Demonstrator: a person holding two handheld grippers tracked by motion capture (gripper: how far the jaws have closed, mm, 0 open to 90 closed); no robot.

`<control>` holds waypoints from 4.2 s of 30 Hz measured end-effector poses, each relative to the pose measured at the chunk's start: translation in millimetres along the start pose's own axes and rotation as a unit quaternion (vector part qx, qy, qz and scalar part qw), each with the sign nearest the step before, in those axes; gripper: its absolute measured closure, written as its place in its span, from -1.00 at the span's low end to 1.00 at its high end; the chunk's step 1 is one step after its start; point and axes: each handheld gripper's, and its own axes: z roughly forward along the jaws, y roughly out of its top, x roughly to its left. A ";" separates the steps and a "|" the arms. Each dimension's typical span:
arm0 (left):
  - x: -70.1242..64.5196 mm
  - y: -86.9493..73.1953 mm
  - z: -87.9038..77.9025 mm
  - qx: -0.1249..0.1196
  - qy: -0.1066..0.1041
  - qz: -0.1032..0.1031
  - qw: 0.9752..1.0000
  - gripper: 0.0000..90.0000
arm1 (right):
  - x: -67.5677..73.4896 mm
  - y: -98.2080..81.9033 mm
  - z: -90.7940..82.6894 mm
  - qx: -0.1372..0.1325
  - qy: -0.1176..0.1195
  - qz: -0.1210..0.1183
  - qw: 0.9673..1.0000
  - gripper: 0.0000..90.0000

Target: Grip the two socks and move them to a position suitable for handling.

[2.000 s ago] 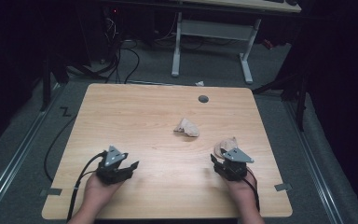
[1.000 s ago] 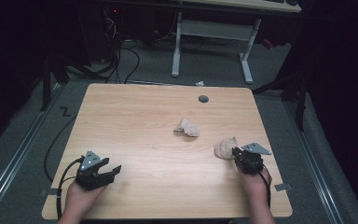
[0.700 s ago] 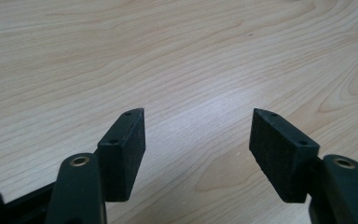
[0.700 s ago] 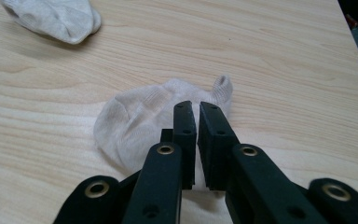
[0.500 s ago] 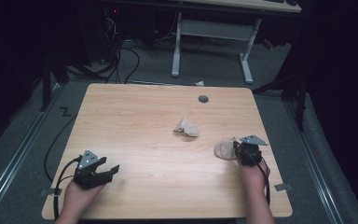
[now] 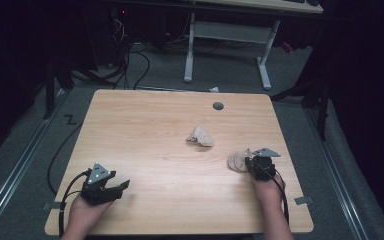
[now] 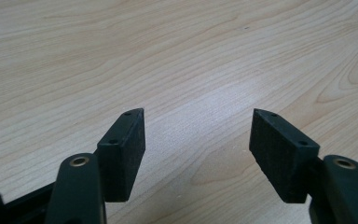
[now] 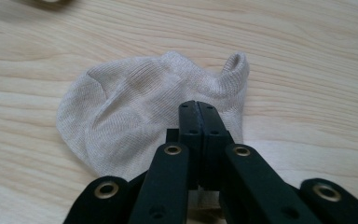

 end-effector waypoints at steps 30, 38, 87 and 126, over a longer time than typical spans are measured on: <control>-43.8 13.2 16.3 0.012 -0.066 0.049 0.997 -0.02 | 117.3 3.5 -10.8 0.000 0.111 -0.125 0.986 0.99; -66.5 12.9 23.5 0.025 -0.084 0.069 0.994 0.07 | 160.2 4.1 -14.8 -0.005 0.140 -0.182 0.973 0.98; -110.3 8.2 53.7 0.043 -0.121 0.104 0.986 0.83 | 215.1 -8.3 -41.3 -0.036 0.225 -0.247 0.942 0.33; -105.9 7.1 53.3 0.040 -0.131 0.108 0.985 0.82 | 139.9 -7.8 -47.6 -0.055 0.140 -0.134 0.980 0.84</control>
